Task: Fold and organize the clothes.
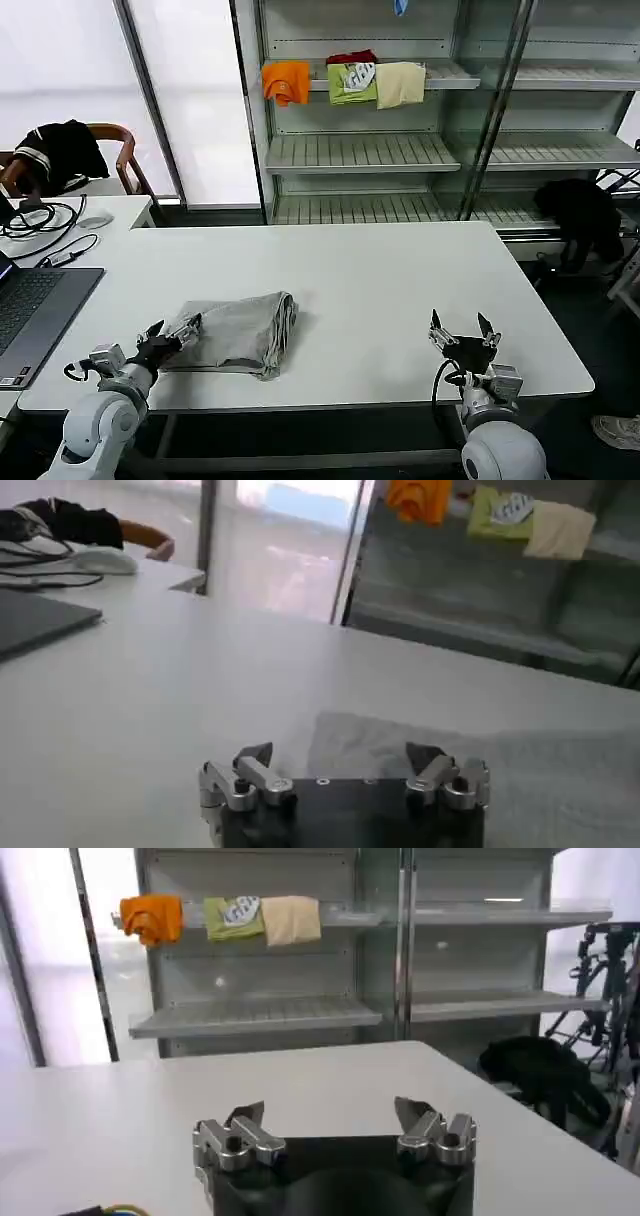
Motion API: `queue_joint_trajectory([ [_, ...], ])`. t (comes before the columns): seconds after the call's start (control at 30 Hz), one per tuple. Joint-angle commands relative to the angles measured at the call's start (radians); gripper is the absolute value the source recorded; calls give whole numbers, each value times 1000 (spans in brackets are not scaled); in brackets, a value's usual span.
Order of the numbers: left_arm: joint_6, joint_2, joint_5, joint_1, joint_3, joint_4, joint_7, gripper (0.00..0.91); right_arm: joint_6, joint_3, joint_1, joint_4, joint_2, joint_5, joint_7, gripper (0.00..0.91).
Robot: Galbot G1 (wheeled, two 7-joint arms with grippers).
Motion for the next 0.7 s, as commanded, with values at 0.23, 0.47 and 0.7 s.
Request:
queue_joint_trajectory([
  [0.23,-16,-1,6,7,-2,66,18,232,2,0,-3,2,2,0,0,907],
  [0.47,-19,-7,4,19,1,44,25,20,2,-1,2,-1,5,0,1,907],
  [0.7,-16,-18,4,25,14,5,38,20,-1,1,10,-5,6,0,2,907],
])
